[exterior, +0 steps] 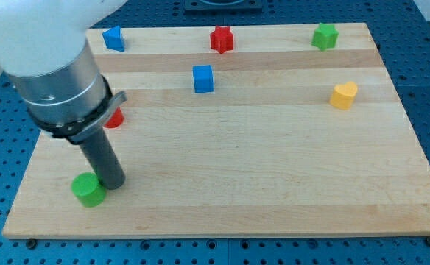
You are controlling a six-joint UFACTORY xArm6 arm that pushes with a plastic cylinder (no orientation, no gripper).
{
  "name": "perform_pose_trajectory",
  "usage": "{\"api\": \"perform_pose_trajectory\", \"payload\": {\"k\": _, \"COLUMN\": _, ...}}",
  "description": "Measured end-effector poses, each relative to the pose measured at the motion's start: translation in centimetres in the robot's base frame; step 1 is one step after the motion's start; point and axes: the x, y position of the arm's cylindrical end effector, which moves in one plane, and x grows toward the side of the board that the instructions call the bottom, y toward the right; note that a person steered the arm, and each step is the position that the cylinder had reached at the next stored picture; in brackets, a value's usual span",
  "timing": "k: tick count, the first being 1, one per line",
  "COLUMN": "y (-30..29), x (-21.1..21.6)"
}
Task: Place the green circle bottom left of the board
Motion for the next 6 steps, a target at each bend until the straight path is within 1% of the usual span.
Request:
{"api": "perform_pose_trajectory", "payload": {"k": 2, "y": -2.6, "x": 0.1}}
{"api": "perform_pose_trajectory", "payload": {"k": 3, "y": -2.6, "x": 0.1}}
{"api": "perform_pose_trajectory", "payload": {"k": 4, "y": -1.9, "x": -0.9}}
{"api": "perform_pose_trajectory", "payload": {"k": 6, "y": 5.0, "x": -7.0}}
